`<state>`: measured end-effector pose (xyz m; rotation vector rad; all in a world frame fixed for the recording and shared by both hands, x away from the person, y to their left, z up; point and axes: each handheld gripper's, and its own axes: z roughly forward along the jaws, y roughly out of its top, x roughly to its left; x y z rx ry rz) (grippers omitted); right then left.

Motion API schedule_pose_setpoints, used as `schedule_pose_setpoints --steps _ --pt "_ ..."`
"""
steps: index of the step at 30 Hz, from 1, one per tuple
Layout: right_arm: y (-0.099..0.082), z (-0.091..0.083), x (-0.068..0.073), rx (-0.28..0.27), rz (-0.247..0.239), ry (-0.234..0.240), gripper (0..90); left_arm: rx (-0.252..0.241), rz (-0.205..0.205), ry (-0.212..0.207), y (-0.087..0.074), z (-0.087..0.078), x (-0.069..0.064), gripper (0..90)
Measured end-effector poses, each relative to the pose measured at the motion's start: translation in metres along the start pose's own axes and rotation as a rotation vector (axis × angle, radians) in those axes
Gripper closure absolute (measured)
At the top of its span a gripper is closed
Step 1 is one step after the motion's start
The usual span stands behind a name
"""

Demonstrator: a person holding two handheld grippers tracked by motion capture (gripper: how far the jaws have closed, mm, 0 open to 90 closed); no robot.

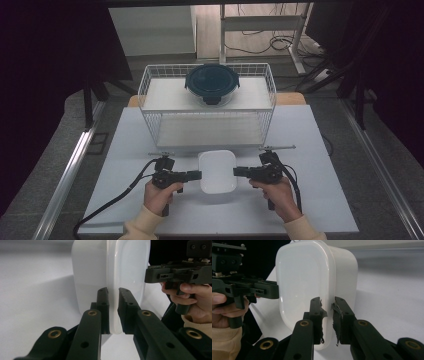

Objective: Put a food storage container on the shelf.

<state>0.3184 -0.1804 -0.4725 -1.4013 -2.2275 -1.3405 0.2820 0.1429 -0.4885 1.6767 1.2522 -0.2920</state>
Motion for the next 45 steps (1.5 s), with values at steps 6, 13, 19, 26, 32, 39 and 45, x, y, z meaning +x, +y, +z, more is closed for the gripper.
schedule_pose_setpoints --steps 6,13,19,26,32,39,45 --pt "0.002 -0.007 0.012 -0.026 -0.043 0.008 78.6 -0.024 0.029 -0.002 0.0 -0.01 -0.007 80.0" --pt "0.007 -0.025 0.043 -0.09 -0.143 0.004 78.9 -0.076 0.093 0.007 0.004 -0.031 -0.026 79.1" --pt "0.008 -0.035 0.053 -0.123 -0.18 0.01 79.1 -0.097 0.141 0.019 0.005 -0.04 -0.038 79.2" --pt "0.009 -0.039 0.06 -0.149 -0.217 0.003 79.2 -0.112 0.159 0.023 0.007 -0.045 -0.044 79.2" --pt "0.012 -0.045 0.067 -0.163 -0.248 0.006 79.4 -0.117 0.185 0.016 0.01 -0.052 -0.05 79.2" --pt "0.018 -0.049 0.071 -0.173 -0.261 0.011 79.6 -0.117 0.214 0.024 0.019 -0.058 -0.056 79.2" --pt "0.029 -0.055 0.078 -0.189 -0.273 0.017 79.7 -0.119 0.23 0.03 0.033 -0.067 -0.065 79.3"
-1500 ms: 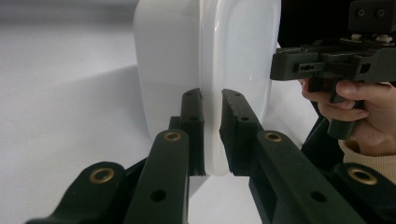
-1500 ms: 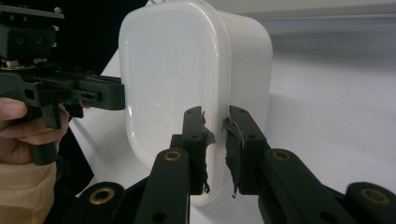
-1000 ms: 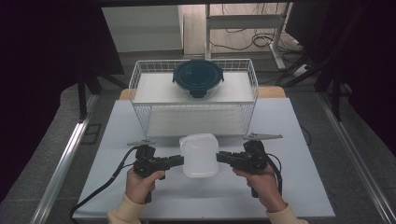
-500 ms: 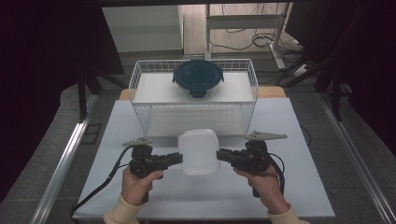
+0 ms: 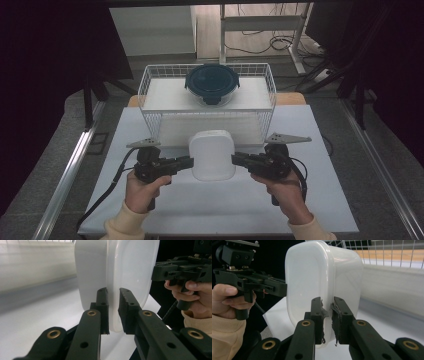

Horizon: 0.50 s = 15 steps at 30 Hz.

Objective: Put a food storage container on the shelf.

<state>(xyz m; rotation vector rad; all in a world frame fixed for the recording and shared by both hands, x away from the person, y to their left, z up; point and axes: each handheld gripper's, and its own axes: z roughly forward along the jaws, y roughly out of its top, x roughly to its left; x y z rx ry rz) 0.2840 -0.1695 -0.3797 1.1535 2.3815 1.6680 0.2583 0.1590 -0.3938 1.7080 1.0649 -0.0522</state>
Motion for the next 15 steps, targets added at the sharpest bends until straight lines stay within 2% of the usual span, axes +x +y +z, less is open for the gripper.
schedule_pose_setpoints --steps 8,15 --pt "0.035 -0.005 0.012 -0.019 -0.034 -0.003 79.8 -0.035 0.027 0.005 0.031 -0.018 -0.007 79.2" --pt "0.058 -0.008 0.016 -0.031 -0.037 0.012 80.0 -0.041 0.034 0.005 0.049 -0.025 -0.01 79.2"
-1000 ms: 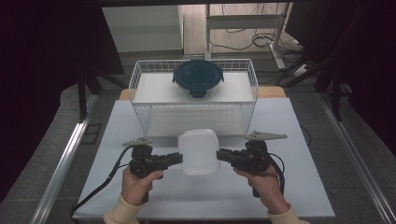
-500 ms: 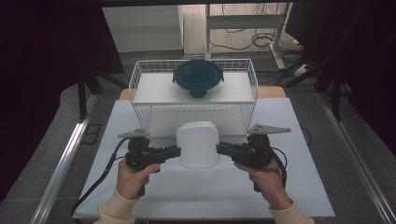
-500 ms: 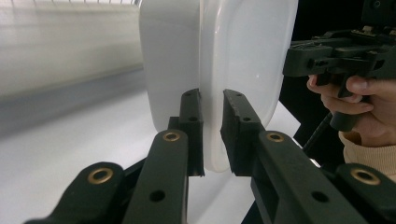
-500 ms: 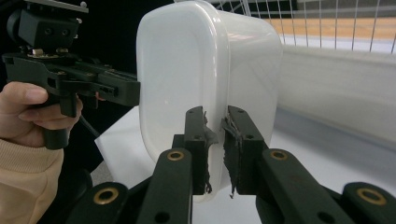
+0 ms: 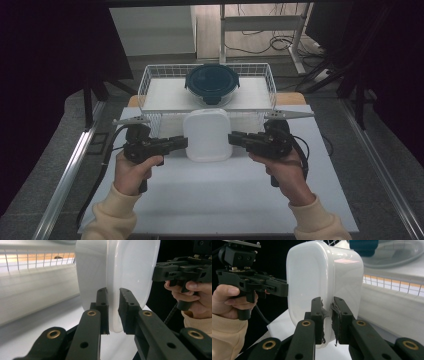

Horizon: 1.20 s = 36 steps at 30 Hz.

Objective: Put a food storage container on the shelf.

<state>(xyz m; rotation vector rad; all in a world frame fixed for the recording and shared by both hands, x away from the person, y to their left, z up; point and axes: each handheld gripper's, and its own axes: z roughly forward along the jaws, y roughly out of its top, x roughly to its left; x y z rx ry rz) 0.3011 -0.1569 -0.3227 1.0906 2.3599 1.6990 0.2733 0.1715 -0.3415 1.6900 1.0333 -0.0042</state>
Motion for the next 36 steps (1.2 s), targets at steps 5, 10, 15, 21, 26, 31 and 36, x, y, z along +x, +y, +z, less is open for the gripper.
schedule_pose_setpoints --steps 5,10,15,21,26,31,36 --pt "0.011 0.0 -0.001 -0.003 0.003 0.001 80.1 -0.001 0.01 0.012 0.012 -0.002 -0.001 79.2" --pt "0.022 0.001 -0.001 -0.009 0.003 -0.002 80.0 -0.006 0.012 0.011 0.024 -0.005 -0.001 79.2" --pt "0.034 0.002 0.001 -0.006 -0.002 -0.009 80.0 -0.009 0.01 0.012 0.034 -0.008 0.001 79.1" --pt "0.046 0.001 0.0 -0.015 -0.005 -0.004 80.0 -0.013 0.017 0.019 0.047 -0.01 0.0 79.1" --pt "0.057 0.001 -0.001 -0.014 -0.012 -0.013 80.0 -0.005 0.017 0.021 0.06 -0.009 0.001 78.9" --pt "0.069 0.0 -0.006 -0.017 -0.005 -0.004 80.1 -0.003 0.009 0.005 0.073 -0.008 0.004 78.9" --pt "0.08 0.0 -0.007 -0.012 -0.011 -0.011 80.0 -0.009 0.003 0.002 0.083 -0.008 0.006 78.9"
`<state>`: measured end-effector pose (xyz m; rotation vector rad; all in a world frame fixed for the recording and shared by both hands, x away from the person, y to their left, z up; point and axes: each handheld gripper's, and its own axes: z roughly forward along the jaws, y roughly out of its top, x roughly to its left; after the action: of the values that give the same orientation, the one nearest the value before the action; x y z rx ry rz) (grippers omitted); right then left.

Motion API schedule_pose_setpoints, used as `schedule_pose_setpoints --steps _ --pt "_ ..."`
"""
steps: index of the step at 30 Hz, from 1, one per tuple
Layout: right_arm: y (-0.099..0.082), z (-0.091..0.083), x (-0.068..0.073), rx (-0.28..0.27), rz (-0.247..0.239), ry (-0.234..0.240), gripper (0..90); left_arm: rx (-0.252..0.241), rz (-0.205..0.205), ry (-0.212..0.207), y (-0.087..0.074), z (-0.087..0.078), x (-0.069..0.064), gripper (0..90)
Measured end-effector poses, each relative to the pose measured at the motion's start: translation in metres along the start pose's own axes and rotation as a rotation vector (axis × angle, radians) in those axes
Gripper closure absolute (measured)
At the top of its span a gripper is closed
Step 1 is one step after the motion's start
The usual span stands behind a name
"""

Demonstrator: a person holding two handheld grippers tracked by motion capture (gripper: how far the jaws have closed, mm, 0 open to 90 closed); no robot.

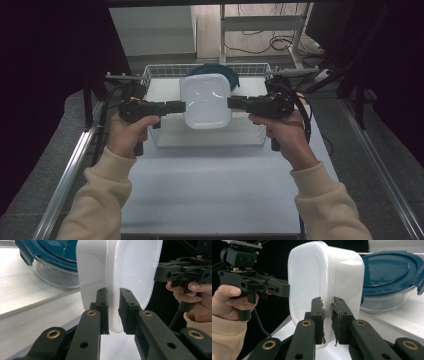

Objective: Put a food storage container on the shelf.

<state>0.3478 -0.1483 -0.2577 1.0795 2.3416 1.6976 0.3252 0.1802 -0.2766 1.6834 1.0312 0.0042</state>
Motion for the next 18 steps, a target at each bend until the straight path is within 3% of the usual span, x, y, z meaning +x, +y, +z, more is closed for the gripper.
schedule_pose_setpoints --steps 11,18 --pt "0.03 0.003 -0.009 -0.008 0.015 0.0 79.9 0.01 -0.016 -0.01 0.034 0.004 0.008 78.8" --pt "0.052 0.011 -0.022 -0.007 0.038 0.013 80.0 0.031 -0.033 0.014 0.063 0.01 0.019 78.4"
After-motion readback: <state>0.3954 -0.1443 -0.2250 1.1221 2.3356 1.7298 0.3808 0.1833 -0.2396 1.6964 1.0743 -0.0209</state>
